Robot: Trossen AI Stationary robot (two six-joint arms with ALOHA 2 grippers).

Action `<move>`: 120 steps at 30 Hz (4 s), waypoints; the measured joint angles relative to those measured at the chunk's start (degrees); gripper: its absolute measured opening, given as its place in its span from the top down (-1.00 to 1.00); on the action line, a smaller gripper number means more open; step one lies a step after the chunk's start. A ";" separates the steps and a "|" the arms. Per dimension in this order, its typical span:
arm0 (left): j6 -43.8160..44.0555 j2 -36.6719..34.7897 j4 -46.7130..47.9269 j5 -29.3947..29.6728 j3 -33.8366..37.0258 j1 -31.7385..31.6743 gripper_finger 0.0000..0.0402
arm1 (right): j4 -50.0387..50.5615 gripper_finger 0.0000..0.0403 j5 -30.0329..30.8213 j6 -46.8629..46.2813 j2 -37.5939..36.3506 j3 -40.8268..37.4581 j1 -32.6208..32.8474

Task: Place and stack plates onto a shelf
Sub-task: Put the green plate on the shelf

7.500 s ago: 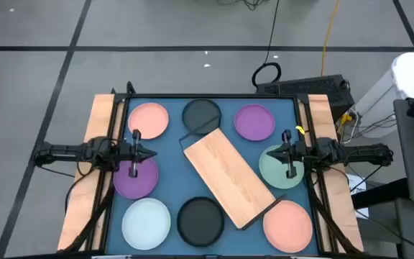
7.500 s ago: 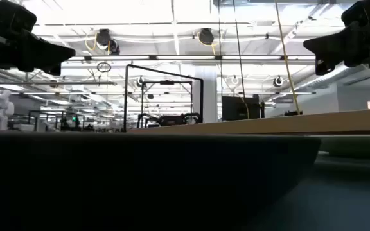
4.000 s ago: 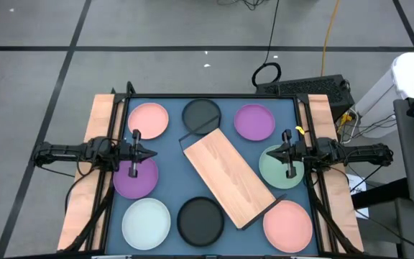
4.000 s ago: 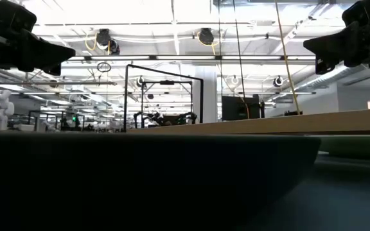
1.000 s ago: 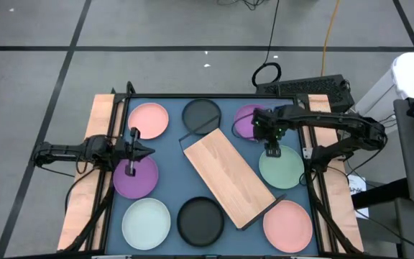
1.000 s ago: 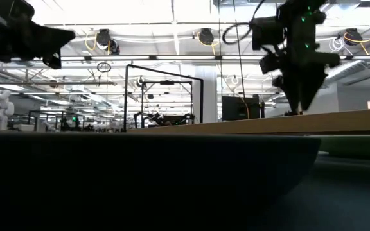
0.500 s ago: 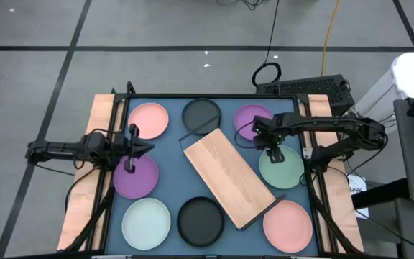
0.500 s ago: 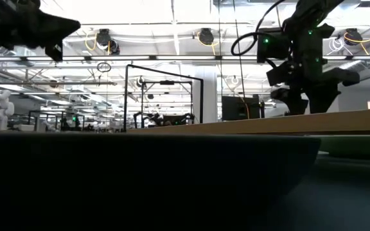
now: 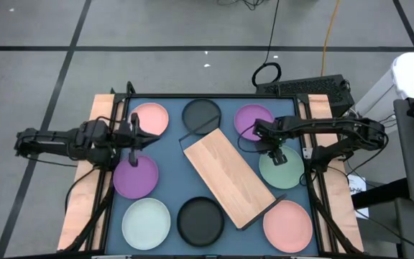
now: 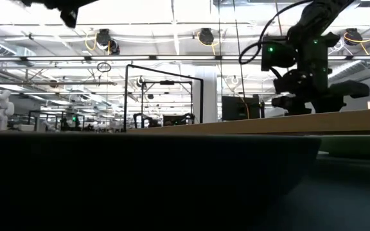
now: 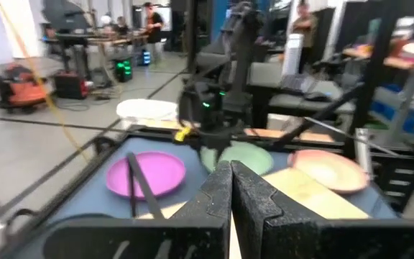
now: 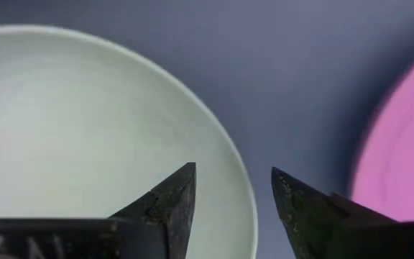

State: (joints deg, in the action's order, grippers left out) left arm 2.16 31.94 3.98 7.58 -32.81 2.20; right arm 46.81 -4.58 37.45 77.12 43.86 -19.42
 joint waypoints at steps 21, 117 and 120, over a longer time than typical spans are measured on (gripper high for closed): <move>7.32 20.89 9.78 3.17 -18.51 -0.18 0.97 | -2.59 0.75 0.28 0.97 -0.09 -4.53 0.00; 18.05 22.10 18.02 3.08 -18.55 -0.22 0.97 | -21.94 1.00 -4.11 -106.02 -6.20 12.80 6.60; 18.15 22.10 18.57 3.08 -18.54 -0.20 0.97 | -21.59 1.00 -4.69 -105.93 -4.19 12.75 7.21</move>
State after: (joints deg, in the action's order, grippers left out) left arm 20.32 54.04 22.54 10.66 -51.35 2.00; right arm 25.21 -9.27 -68.48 72.94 56.61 -12.21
